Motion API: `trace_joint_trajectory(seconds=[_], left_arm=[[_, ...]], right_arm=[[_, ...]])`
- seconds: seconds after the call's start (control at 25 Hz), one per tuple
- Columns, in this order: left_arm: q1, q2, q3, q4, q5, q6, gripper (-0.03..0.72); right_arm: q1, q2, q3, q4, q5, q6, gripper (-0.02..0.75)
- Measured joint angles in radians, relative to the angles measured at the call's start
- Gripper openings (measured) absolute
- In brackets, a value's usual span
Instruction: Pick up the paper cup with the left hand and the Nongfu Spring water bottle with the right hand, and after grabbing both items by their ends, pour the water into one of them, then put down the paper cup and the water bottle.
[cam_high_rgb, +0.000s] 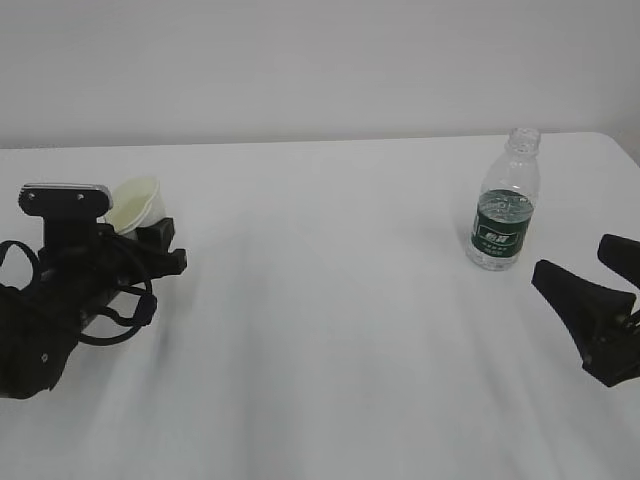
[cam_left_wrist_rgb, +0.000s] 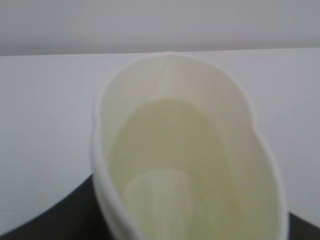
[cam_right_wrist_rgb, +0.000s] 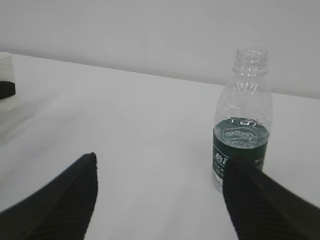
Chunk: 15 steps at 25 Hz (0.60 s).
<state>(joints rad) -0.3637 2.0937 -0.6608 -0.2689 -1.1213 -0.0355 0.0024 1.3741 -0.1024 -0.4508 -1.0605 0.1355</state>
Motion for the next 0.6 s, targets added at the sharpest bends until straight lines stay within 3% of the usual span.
trace_joint_trajectory(seconds=[0.6], left_arm=[[0.000,0.095,-0.079,-0.005,-0.002,0.001,0.393]], right_arm=[[0.000,0.000,0.000,-0.026,0.000,0.000,0.593]])
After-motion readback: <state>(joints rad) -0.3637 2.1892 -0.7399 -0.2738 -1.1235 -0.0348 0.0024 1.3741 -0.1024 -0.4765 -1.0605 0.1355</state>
